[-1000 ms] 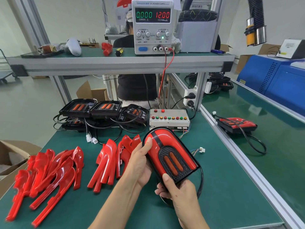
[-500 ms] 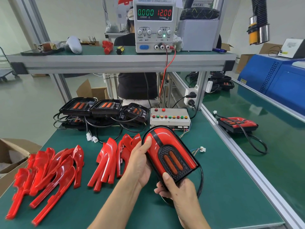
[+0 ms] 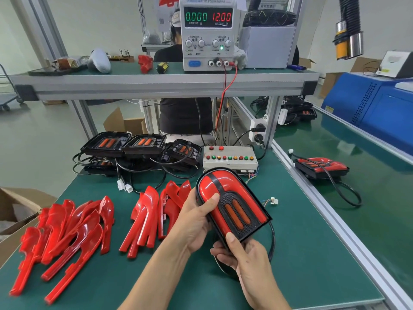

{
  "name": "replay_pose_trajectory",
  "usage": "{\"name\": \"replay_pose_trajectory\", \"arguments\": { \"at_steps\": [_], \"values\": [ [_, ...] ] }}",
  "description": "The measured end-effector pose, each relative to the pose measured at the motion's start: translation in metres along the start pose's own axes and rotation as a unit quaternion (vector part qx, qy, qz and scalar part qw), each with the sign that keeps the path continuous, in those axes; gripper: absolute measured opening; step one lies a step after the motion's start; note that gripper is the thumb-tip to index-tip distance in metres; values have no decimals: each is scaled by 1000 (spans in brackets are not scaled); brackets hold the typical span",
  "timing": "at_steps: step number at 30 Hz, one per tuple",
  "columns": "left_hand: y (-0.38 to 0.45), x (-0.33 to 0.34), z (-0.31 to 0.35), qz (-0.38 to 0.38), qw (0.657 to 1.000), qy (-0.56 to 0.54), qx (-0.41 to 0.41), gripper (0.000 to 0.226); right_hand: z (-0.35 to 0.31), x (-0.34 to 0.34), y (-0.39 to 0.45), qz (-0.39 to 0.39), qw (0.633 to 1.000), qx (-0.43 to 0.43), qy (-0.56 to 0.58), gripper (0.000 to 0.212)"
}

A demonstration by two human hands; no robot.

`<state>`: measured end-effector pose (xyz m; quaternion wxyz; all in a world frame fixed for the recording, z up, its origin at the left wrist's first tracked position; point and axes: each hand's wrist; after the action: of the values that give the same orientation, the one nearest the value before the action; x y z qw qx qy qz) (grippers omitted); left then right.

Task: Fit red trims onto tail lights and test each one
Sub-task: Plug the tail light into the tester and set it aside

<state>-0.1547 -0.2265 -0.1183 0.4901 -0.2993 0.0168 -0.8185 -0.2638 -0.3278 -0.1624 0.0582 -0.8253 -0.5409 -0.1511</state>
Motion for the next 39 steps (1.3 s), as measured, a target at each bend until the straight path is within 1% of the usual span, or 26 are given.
{"name": "replay_pose_trajectory", "arguments": {
  "at_steps": [5, 8, 10, 13, 16, 18, 19, 20, 21, 22, 23, 24, 25, 27, 28, 29, 30, 31, 32, 33, 34, 35, 36, 37, 38, 39],
  "values": [
    [-3, 2, -4, -13, 1000, -2, 3, 52, -5, 2, 1, 8, 999, 16, 33, 47],
    [-8, 3, -16, -22, 999, 40, 11, 53, -6, 2, 2, 6, 999, 19, 40, 46],
    [-9, 3, -21, -14, 998, 51, 19, 48, -6, 0, 3, -2, 1000, 13, 27, 48],
    [-8, 2, -21, -24, 999, 35, 9, 42, -8, -1, 0, -6, 1000, 15, 11, 51],
    [-8, 0, -15, -40, 998, 52, 2, 40, -19, 0, -4, -40, 997, 63, -32, 52],
    [-6, -1, -10, -56, 995, 80, 9, 41, -32, -3, -8, -72, 988, 108, -87, 59],
    [-6, 0, -8, -63, 994, 87, 16, 43, -39, -8, -11, -66, 986, 98, -121, 64],
    [-5, 2, -6, -68, 993, 91, 24, 44, -46, -15, -13, -39, 984, 51, -168, 65],
    [-4, 4, -4, -71, 993, 94, 29, 44, -51, -23, -15, 6, 973, -19, -230, 62],
    [-2, 6, -4, -74, 992, 96, 30, 42, -56, -34, -15, 60, 946, -98, -302, 56],
    [-1, 9, -4, -78, 992, 97, 26, 39, -60, -46, -13, 110, 915, -157, -355, 49],
    [1, 12, -6, -84, 991, 97, 21, 36, -64, -57, -9, 139, 897, -183, -377, 42],
    [2, 16, -9, -95, 991, 96, 16, 34, -69, -64, -4, 128, 901, -175, -376, 39],
    [4, 29, -17, -129, 987, 99, 2, 35, -73, -72, 6, 31, 946, -94, -309, 47],
    [5, 36, -21, -143, 983, 111, -1, 37, -70, -76, 9, -1, 964, -56, -260, 47],
    [7, 42, -25, -144, 980, 139, 3, 39, -65, -79, 11, -8, 970, -46, -237, 43],
    [8, 48, -27, -125, 975, 183, 17, 40, -59, -83, 13, 11, 970, -53, -236, 37],
    [11, 52, -27, -84, 968, 232, 35, 44, -54, -86, 15, 46, 970, -60, -230, 34],
    [15, 53, -26, -16, 958, 282, 52, 50, -50, -89, 16, 96, 971, -59, -213, 33],
    [19, 50, -24, 70, 940, 327, 70, 50, -47, -91, 17, 148, 970, -43, -189, 35],
    [22, 43, -23, 158, 908, 375, 98, 45, -45, -95, 18, 195, 965, -23, -173, 35],
    [25, 34, -23, 219, 865, 434, 128, 35, -44, -99, 20, 233, 958, -6, -166, 36],
    [26, 24, -25, 245, 819, 500, 142, 27, -42, -103, 22, 260, 951, 4, -169, 37],
    [25, 18, -28, 248, 776, 565, 133, 25, -40, -105, 23, 281, 944, 8, -172, 37],
    [24, 14, -32, 241, 734, 625, 111, 31, -39, -106, 24, 297, 939, 7, -175, 38],
    [24, 12, -36, 234, 702, 667, 88, 38, -37, -106, 24, 310, 933, 8, -181, 39]
  ]
}}
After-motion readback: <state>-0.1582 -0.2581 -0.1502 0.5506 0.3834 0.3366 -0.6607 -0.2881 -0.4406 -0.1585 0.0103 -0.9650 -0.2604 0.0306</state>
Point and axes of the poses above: each hand's wrist, its own y-axis towards the middle knuckle, its own x-axis out of the palm, z = x × y, and after that the axes turned 13 degrees about -x, right-handed
